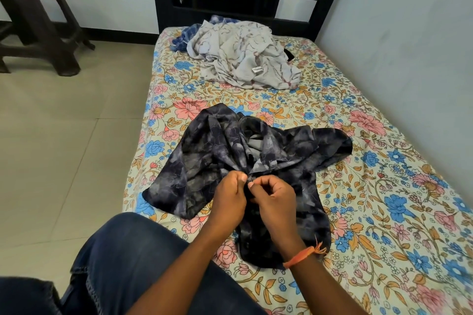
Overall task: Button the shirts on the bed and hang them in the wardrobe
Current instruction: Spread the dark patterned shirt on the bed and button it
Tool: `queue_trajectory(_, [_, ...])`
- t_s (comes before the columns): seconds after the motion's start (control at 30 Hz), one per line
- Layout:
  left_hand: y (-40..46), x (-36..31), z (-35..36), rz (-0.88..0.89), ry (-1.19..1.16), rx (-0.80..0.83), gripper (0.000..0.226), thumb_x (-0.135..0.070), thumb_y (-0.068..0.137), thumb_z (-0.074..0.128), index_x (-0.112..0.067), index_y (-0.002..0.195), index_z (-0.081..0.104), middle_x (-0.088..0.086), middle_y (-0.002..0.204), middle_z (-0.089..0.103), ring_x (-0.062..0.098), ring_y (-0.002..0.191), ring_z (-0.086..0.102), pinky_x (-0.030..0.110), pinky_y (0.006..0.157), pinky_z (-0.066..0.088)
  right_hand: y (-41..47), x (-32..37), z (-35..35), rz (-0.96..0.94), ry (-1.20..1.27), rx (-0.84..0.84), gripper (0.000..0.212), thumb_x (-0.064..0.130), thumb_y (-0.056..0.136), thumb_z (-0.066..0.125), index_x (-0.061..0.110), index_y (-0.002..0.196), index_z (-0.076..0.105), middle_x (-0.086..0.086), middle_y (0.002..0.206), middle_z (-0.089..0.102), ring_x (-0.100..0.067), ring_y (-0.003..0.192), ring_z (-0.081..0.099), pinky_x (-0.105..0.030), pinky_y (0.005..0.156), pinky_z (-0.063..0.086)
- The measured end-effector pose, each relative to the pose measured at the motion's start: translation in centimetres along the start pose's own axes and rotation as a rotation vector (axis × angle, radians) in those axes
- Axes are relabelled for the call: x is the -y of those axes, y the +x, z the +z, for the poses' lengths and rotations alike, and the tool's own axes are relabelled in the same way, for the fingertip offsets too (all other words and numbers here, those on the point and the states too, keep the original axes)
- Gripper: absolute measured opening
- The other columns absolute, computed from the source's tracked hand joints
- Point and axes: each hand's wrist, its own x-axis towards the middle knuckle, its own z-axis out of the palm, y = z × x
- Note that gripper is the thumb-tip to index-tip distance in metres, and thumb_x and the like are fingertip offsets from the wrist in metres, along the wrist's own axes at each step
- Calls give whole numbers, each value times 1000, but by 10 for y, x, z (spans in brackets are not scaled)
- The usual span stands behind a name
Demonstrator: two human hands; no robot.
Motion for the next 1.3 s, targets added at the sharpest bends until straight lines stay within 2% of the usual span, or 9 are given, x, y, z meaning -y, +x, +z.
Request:
queue_trajectory(0.27, [11,-3,-1,-60,35,25,24,-23,105,40,-15,84,52,-3,74,51,14,68,47,26,57,32,18,1,-11,92,123,135,9,16,88,67,10,83,70,-14,85,71,-35,85,68,-46,78,56])
queue_trajectory(0.47, [28,0,-51,42,439,-308,13,-28,95,57,-16,94,63,4,96,64,26,93,59,40,78,51,66,1,-33,166,-152,-61,6,11,88,68,11,82,66,-4,78,67,-21,74,66,-35,64,58])
queue_trajectory(0.6, [31,18,-104,-449,844,-125,100,-67,68,74,-6,138,35,21,136,41,42,127,39,54,100,37,64,25,-24,-168,-309,-294,18,-2,83,62,15,90,60,-1,90,62,-6,76,56,-12,69,43])
queue_trajectory(0.67, [26,30,-118,-525,872,-36,76,-51,76,72,-6,129,44,18,125,49,41,120,46,49,95,42,52,38,-6,-362,-279,-247,20,-5,81,60,13,90,61,-1,91,61,-7,78,56,-10,69,44])
queue_trajectory(0.8, [37,22,-135,-336,413,-82,9,-12,79,53,-9,80,62,7,78,62,33,87,63,31,67,42,28,37,38,-478,-262,211,15,2,80,66,9,93,67,-1,89,65,-9,78,60,-18,70,49])
queue_trajectory(0.93, [43,-20,-150,-265,-436,98,16,-12,98,54,-11,107,67,5,87,70,20,80,65,25,66,51,20,22,72,-484,-623,551,72,46,77,76,16,137,52,-5,131,58,-18,121,52,-31,103,45])
queue_trajectory(1.07, [35,-36,-162,-105,-977,226,37,-16,97,50,-6,132,54,9,96,66,18,81,65,32,67,58,12,22,92,-355,-372,440,14,20,91,65,9,83,65,-4,73,68,-10,65,61,-31,61,49])
queue_trajectory(1.13, [35,-37,-164,-81,-914,211,40,-23,93,55,-10,130,52,7,103,68,20,88,67,33,71,59,6,34,99,-129,-96,406,21,10,94,58,7,74,65,-9,67,68,-9,62,60,-31,60,48])
queue_trajectory(1.3, [29,-23,-159,-218,-258,337,62,-50,76,73,-20,127,53,-6,114,66,6,98,67,23,88,54,22,50,85,417,561,363,35,25,93,57,-2,112,69,-24,111,70,-35,99,67,-46,92,54])
